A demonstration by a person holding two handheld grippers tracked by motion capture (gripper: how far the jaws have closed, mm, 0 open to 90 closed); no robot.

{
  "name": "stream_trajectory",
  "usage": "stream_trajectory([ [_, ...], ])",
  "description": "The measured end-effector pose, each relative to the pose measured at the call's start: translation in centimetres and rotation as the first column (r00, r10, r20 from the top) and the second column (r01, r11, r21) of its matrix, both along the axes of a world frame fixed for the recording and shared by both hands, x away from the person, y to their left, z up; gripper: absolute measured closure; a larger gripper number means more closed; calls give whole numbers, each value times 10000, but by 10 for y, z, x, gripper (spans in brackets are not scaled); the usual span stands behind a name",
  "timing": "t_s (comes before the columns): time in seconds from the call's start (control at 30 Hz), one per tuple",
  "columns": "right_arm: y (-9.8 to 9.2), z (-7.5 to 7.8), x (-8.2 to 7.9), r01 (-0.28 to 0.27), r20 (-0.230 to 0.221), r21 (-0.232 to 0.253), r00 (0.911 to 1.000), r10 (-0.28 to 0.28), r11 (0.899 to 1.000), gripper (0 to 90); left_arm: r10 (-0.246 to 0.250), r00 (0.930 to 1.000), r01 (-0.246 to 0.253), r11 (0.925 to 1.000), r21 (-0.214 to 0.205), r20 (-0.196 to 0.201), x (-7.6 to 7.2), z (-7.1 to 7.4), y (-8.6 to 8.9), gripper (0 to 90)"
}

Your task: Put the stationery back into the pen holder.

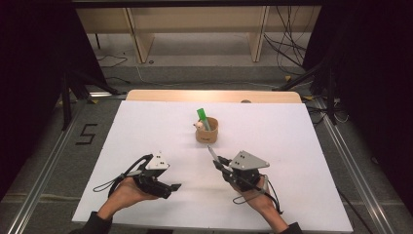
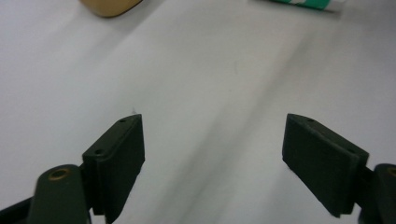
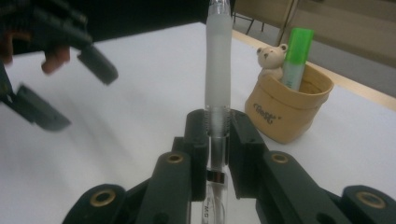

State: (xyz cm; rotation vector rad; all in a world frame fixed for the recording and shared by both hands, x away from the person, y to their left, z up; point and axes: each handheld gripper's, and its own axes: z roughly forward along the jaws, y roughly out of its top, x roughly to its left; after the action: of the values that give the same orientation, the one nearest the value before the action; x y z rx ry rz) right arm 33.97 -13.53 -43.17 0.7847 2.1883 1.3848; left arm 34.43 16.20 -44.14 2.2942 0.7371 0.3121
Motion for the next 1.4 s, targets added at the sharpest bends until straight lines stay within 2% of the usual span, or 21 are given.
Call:
stream_trajectory([
  [0.17, -4, 8, 17, 422, -545, 1038, 9978, -367, 9937, 795, 381, 9991, -367, 9963, -783, 168, -4, -6, 6, 197],
  [0.27, -4, 11, 31, 777, -552, 1159, 9959, -717, 9902, 795, 633, 9977, -593, 9880, -1423, 237, -8, -9, 9, 197],
  [0.3, -5, 12, 35, 839, -653, 1334, 9950, -757, 9875, 795, 709, 9972, -664, 9846, -1617, 220, -9, -11, 10, 197],
  [0.37, -5, 14, 43, 1026, -761, 1622, 9929, -913, 9814, 795, 465, 9989, -475, 9825, -1799, -93, -9, -13, 13, 190],
  [0.43, -4, 17, 52, 1284, -667, 1739, 9907, -1184, 9764, 795, 586, 9982, -560, 9810, -1856, 84, -10, -17, 15, 178],
  [0.5, -2, 19, 60, 1430, -638, 1905, 9890, -1331, 9712, 795, 597, 9982, -581, 9812, -1839, 36, -10, -18, 16, 178],
  [0.63, 2, 24, 77, 1674, -733, 2263, 9853, -1546, 9596, 795, 740, 9967, -661, 9784, -1958, 334, -13, -18, 17, 176],
  [0.73, 6, 28, 87, 1816, -702, 2390, 9830, -1696, 9539, 795, 836, 9963, -773, 9724, -2200, 192, -14, -19, 18, 164],
  [0.8, 8, 29, 95, 1965, -780, 2463, 9801, -1827, 9491, 795, 886, 9957, -809, 9721, -2202, 251, -15, -20, 19, 160],
  [0.97, 16, 32, 113, 2240, -842, 2431, 9742, -2095, 9438, 795, 1008, 9934, -862, 9708, -2237, 546, -17, -20, 20, 157],
  [1.03, 19, 33, 119, 2305, -853, 2525, 9727, -2157, 9397, 795, 1029, 9933, -882, 9693, -2296, 529, -17, -20, 21, 157],
  [1.17, 25, 33, 130, 2461, -825, 2502, 9690, -2327, 9364, 795, 1069, 9917, -889, 9714, -2200, 714, -18, -20, 21, 157],
  [1.27, 27, 31, 139, 2621, -923, 2505, 9647, -2465, 9320, 795, 1177, 9904, -963, 9638, -2488, 725, -18, -17, 23, 158],
  [1.4, 32, 31, 150, 2719, -1032, 2569, 9618, -2534, 9274, 795, 1229, 9900, -1013, 9611, -2571, 693, -17, -17, 24, 158],
])
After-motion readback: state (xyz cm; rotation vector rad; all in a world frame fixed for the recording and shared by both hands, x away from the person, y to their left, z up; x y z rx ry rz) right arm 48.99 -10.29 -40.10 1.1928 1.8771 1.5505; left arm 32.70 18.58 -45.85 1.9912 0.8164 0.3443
